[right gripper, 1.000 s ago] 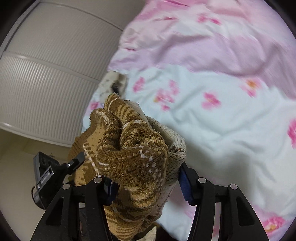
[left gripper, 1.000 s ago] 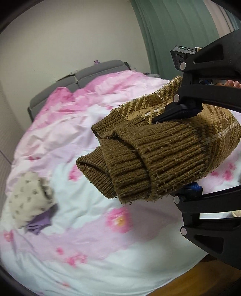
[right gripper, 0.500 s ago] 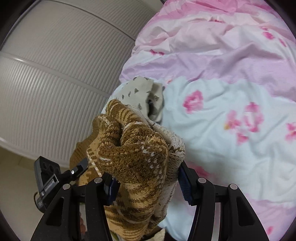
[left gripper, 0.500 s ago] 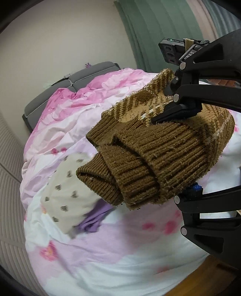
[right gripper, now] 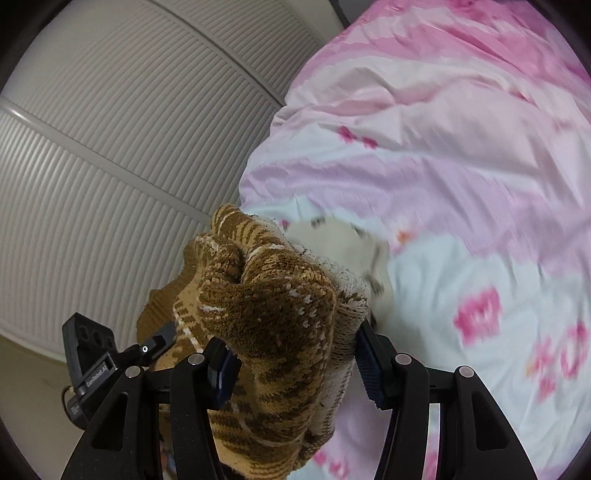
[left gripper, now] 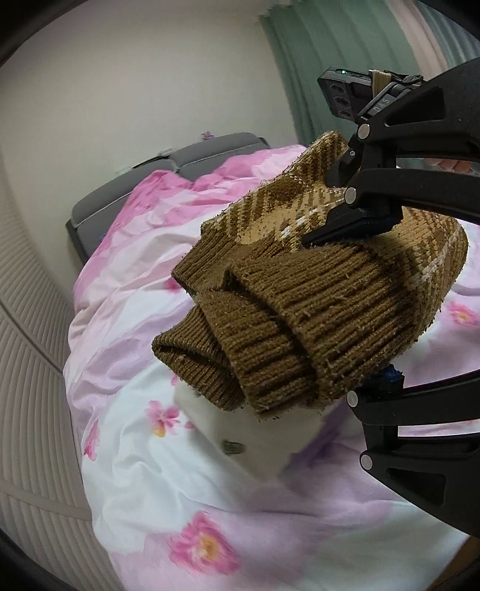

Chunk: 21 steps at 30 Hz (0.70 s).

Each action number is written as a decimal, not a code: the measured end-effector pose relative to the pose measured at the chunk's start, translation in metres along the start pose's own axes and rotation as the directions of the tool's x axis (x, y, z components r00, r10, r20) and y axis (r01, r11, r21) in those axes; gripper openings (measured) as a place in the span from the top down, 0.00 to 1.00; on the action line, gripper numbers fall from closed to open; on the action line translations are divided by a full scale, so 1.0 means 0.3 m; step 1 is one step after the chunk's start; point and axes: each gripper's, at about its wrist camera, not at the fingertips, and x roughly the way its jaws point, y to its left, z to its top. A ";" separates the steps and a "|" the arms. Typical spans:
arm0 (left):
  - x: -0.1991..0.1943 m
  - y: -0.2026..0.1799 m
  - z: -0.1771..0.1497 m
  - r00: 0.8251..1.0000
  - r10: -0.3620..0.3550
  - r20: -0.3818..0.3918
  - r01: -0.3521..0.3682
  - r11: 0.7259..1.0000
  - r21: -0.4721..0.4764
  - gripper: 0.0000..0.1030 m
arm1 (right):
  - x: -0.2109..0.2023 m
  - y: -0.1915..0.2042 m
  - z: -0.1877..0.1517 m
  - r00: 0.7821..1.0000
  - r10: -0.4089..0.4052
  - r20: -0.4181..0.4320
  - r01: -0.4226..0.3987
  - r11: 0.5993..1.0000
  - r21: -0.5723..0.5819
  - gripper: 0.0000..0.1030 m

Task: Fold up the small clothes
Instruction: 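Carry the lifted sweater bundle with both grippers toward the clothes stack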

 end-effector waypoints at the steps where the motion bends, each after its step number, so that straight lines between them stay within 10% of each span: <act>1: 0.018 0.016 0.021 1.000 -0.003 0.009 0.003 1.000 -0.008 0.49 | 0.032 0.009 0.037 1.000 -0.013 -0.001 0.013 1.000 -0.007 0.46; 12: 0.188 0.257 0.036 0.998 0.061 0.001 -0.060 0.985 -0.162 0.45 | 0.368 0.047 0.211 0.990 -0.096 -0.103 0.078 0.982 -0.174 0.45; 21: 0.124 0.191 0.010 0.967 0.252 -0.042 -0.248 0.966 0.073 0.28 | 0.366 -0.094 0.190 0.978 -0.004 -0.210 -0.004 0.999 -0.036 0.35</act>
